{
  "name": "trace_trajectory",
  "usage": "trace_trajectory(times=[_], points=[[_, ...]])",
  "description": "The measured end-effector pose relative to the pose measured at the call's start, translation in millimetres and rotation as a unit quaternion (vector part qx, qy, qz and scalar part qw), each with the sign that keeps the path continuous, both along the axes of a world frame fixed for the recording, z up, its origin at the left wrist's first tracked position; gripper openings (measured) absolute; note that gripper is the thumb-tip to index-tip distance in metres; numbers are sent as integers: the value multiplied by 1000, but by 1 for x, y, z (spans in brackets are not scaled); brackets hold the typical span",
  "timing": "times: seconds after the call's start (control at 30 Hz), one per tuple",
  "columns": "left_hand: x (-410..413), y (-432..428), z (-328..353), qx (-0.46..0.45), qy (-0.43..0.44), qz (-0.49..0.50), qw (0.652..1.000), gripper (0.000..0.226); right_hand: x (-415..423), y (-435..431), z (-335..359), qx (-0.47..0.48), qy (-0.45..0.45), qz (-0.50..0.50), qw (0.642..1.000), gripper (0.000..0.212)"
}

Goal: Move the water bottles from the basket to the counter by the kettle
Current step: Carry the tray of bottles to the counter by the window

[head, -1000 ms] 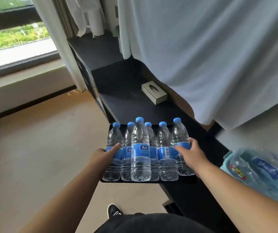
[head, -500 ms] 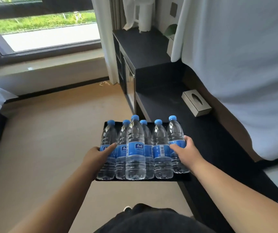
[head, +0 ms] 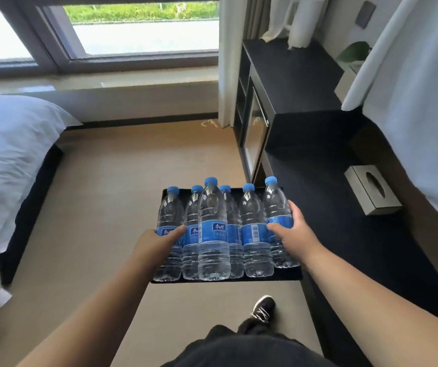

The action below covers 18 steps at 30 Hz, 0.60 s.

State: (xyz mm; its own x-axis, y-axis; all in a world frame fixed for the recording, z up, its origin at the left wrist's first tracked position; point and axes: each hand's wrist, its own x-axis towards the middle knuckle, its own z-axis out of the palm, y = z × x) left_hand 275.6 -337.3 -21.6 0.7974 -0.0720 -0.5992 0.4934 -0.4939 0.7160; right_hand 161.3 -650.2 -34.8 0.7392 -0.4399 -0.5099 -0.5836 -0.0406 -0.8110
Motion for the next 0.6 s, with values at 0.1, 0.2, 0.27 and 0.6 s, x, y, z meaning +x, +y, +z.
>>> trace_trajectory(times=[0.1, 0.2, 0.27, 0.6], points=[[15, 1, -6, -4, 15, 9, 1000, 44, 27, -2, -9, 10, 3, 9, 1000, 101], [37, -2, -10, -5, 21, 37, 999, 42, 60, -6, -10, 10, 10, 26, 1000, 102], [56, -8, -13, -11, 24, 53, 998, 43, 86, -14, -10, 8, 4, 34, 999, 95], [167, -90, 1, -29, -12, 106, 994, 41, 225, -100, 6, 11, -32, 71, 997, 84]])
